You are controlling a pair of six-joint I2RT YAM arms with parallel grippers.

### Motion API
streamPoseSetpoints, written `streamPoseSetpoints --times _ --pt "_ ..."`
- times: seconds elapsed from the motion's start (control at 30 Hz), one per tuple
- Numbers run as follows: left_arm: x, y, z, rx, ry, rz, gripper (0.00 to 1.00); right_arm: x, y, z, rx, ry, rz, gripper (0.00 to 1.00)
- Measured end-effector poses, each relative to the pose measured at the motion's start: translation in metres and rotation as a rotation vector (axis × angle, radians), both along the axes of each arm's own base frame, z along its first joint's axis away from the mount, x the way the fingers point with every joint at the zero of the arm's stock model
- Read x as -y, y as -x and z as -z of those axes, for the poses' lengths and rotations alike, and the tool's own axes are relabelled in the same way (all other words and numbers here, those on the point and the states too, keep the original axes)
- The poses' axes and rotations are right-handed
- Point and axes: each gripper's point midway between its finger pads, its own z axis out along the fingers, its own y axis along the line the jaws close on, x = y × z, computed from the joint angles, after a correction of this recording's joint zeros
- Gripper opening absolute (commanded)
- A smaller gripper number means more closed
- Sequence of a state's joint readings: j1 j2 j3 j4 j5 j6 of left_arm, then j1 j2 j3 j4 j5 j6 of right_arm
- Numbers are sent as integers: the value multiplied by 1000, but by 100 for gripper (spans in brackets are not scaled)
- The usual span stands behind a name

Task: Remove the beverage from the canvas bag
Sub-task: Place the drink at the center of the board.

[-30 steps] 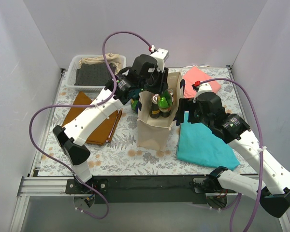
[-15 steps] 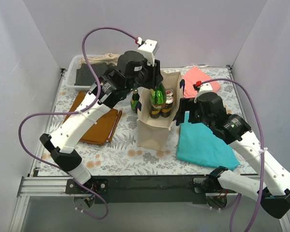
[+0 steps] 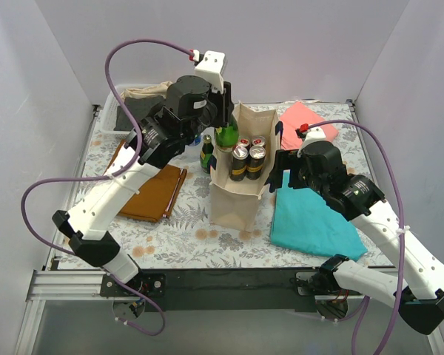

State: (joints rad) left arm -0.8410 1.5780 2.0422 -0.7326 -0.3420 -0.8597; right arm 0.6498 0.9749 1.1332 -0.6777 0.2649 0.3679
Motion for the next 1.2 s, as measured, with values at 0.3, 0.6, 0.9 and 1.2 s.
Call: streamPoseSetpoints --times 0.3,0.6,0.9,1.2 --pt "-28 6 -29 74 27 -73 0 -1 0 0 -2 -3 -4 97" --pt "-62 11 -41 137 42 -184 0 -3 0 3 -12 -1 -11 97" --pt "-74 -5 -1 111 -65 -288 0 -6 -1 6 -26 2 -20 97" --pt "-111 -35 27 65 -72 -381 0 -8 -2 6 -31 0 -25 96"
